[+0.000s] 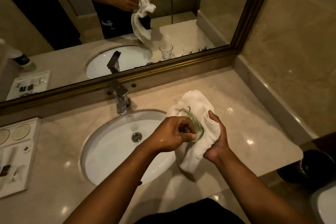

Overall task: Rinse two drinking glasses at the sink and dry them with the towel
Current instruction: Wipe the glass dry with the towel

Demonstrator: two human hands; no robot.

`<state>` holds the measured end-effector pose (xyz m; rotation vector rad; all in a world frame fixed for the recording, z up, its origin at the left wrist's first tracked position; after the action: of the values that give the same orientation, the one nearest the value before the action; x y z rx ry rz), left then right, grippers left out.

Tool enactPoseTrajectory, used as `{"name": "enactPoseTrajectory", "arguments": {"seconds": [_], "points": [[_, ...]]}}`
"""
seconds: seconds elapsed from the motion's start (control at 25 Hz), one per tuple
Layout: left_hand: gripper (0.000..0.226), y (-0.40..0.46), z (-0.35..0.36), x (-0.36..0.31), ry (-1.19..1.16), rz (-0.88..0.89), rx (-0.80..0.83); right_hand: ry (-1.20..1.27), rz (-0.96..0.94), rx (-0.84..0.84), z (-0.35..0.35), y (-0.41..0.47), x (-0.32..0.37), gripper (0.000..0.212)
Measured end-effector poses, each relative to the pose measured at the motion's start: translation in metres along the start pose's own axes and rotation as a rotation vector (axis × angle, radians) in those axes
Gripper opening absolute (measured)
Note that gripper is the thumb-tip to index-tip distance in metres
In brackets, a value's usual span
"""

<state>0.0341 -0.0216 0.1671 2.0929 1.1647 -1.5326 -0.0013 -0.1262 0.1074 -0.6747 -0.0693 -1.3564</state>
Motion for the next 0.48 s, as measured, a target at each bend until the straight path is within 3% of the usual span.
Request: {"name": "enactPoseTrajectory", "arguments": {"seconds": [0.12, 0.24, 0.36, 0.4, 0.48], "points": [[0.016, -0.003, 0.002, 0.006, -0.145, -0.008, -0.131, 0.03, -0.064, 0.01, -0.002, 0.004, -0.005, 0.062], [0.022, -0.007, 0.004, 0.008, -0.154, -0.012, -0.273, -0.145, -0.126, -0.046, 0.001, 0.006, 0.001, 0.061], [0.015, -0.008, -0.001, 0.01, -0.307, -0.039, -0.431, -0.351, -0.222, -0.232, -0.012, 0.009, 0.009, 0.058], [0.011, -0.006, -0.003, 0.01, -0.327, -0.054, -0.434, -0.398, -0.24, -0.257, -0.014, 0.008, 0.01, 0.054], [0.011, 0.0, -0.009, 0.006, -0.191, -0.042, -0.344, -0.363, -0.177, -0.168, -0.014, 0.008, 0.005, 0.064]]}}
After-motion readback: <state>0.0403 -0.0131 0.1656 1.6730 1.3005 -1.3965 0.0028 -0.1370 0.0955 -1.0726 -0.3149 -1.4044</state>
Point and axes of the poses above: each hand's wrist, its own y-axis towards the middle knuckle, its own z-axis out of the palm, x = y × z, the point moved 7 cm from there along y, towards the middle knuckle, and after that the axes turned 2 degrees about -y, right-handed, at the moved point
